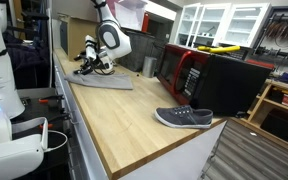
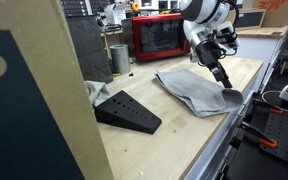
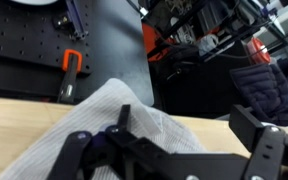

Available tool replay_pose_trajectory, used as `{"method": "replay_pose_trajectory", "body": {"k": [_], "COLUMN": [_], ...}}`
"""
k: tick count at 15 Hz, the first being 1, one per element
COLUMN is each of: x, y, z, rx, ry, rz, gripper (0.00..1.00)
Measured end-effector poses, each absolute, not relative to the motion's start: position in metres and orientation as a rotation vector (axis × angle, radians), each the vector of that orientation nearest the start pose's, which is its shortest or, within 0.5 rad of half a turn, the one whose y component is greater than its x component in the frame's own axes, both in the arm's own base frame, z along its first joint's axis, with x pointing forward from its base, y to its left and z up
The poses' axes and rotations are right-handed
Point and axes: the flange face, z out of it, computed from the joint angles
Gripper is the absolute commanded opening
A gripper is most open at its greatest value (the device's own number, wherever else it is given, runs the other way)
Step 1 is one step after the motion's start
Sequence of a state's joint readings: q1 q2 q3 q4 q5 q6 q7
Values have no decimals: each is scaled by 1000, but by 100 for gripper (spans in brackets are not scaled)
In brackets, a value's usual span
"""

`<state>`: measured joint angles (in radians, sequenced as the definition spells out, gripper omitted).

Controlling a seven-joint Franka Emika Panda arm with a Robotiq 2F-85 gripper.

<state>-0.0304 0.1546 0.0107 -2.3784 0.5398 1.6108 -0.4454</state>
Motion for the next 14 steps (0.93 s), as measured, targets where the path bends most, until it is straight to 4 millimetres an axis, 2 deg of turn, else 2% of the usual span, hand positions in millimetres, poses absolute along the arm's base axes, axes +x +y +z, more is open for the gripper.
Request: {"method": "replay_pose_trajectory", "body": {"k": [3, 6, 11, 14], "x": [388, 397, 448, 477], "y": [47, 41, 7, -10], "z": [251, 264, 290, 299], "rx": [-2227, -2249, -2438, -2583], "ry": [-185, -189, -153, -142], "rz": [1031, 985, 690, 483], "gripper": [100, 100, 100, 100]}}
